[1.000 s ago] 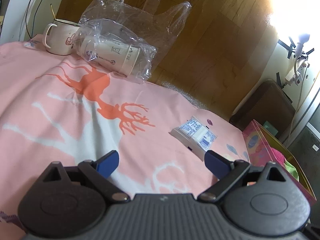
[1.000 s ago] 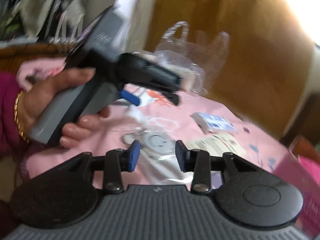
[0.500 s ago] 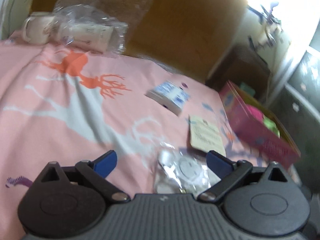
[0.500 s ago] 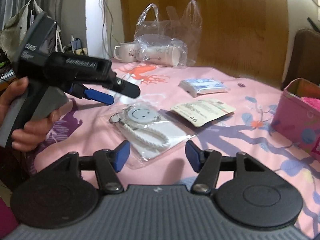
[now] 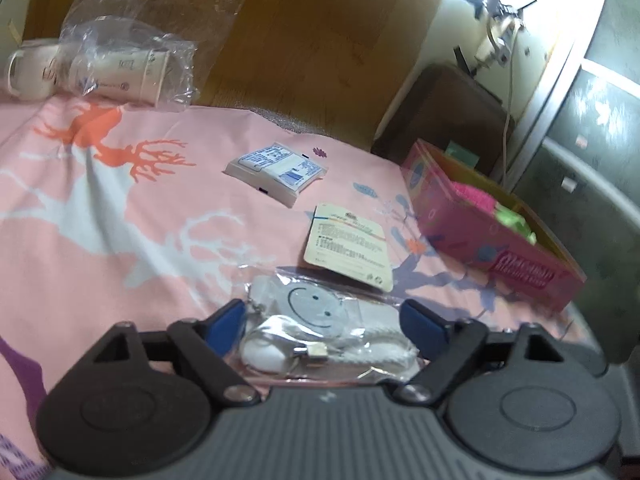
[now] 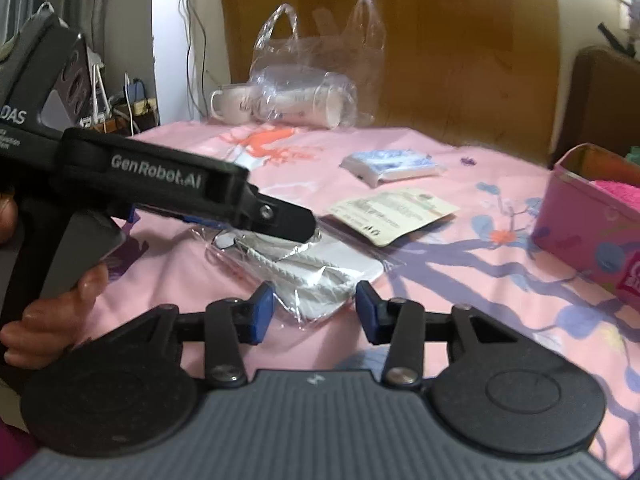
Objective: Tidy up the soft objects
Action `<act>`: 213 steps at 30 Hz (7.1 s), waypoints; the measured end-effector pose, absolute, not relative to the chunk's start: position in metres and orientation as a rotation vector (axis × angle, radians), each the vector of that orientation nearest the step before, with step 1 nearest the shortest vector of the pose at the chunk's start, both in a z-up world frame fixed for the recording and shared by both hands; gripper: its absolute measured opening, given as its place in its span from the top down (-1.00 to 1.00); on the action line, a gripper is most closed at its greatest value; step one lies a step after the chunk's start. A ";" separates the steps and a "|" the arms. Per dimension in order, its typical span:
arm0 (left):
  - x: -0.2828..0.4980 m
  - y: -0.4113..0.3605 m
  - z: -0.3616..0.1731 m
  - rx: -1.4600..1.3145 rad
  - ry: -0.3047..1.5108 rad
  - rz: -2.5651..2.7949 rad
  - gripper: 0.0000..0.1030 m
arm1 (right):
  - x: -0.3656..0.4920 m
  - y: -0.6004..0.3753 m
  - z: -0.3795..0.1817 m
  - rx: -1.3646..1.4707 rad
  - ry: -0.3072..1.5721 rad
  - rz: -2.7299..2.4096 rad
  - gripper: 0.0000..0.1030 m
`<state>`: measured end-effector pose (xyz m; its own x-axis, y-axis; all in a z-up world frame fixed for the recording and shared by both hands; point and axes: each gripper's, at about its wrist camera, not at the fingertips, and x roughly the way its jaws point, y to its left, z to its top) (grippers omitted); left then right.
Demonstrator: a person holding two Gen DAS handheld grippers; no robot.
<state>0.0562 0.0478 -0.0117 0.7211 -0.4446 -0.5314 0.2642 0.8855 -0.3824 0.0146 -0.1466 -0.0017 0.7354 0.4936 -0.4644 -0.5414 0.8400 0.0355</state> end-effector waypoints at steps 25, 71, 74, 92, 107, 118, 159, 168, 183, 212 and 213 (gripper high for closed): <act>0.097 -0.066 0.077 -0.196 0.462 -0.569 -0.56 | 0.021 -0.252 0.046 -0.044 0.133 0.229 0.14; 0.161 -0.261 0.074 0.081 0.562 -0.629 -0.74 | 0.040 -0.360 0.026 0.139 0.201 -0.160 0.05; 0.149 -0.246 0.075 0.084 0.551 -0.610 -0.74 | 0.031 -0.354 0.025 0.152 0.196 -0.166 0.04; 0.112 -0.151 0.044 0.068 0.603 -0.467 -0.80 | 0.022 -0.287 0.019 0.127 0.302 -0.019 0.01; 0.103 -0.051 0.029 0.039 0.583 -0.278 -0.88 | 0.030 -0.225 0.011 0.079 0.439 0.117 -0.01; 0.119 0.019 0.003 0.044 0.613 -0.117 -0.88 | 0.035 -0.185 0.008 0.019 0.515 0.205 -0.08; 0.143 0.086 -0.009 -0.095 0.675 -0.078 -0.94 | 0.102 -0.112 0.017 0.019 0.609 0.288 -0.62; 0.139 0.088 -0.008 -0.110 0.647 -0.094 -0.94 | 0.119 -0.110 0.018 0.044 0.612 0.284 -0.69; 0.130 0.092 -0.003 -0.163 0.581 -0.169 -0.93 | 0.087 -0.100 0.022 -0.133 0.466 0.356 0.47; 0.136 0.120 -0.011 -0.421 0.604 -0.308 -0.94 | 0.109 -0.106 0.028 -0.239 0.474 0.309 0.94; 0.136 0.120 -0.011 -0.420 0.604 -0.308 -0.94 | 0.106 -0.119 0.031 -0.167 0.472 0.302 0.94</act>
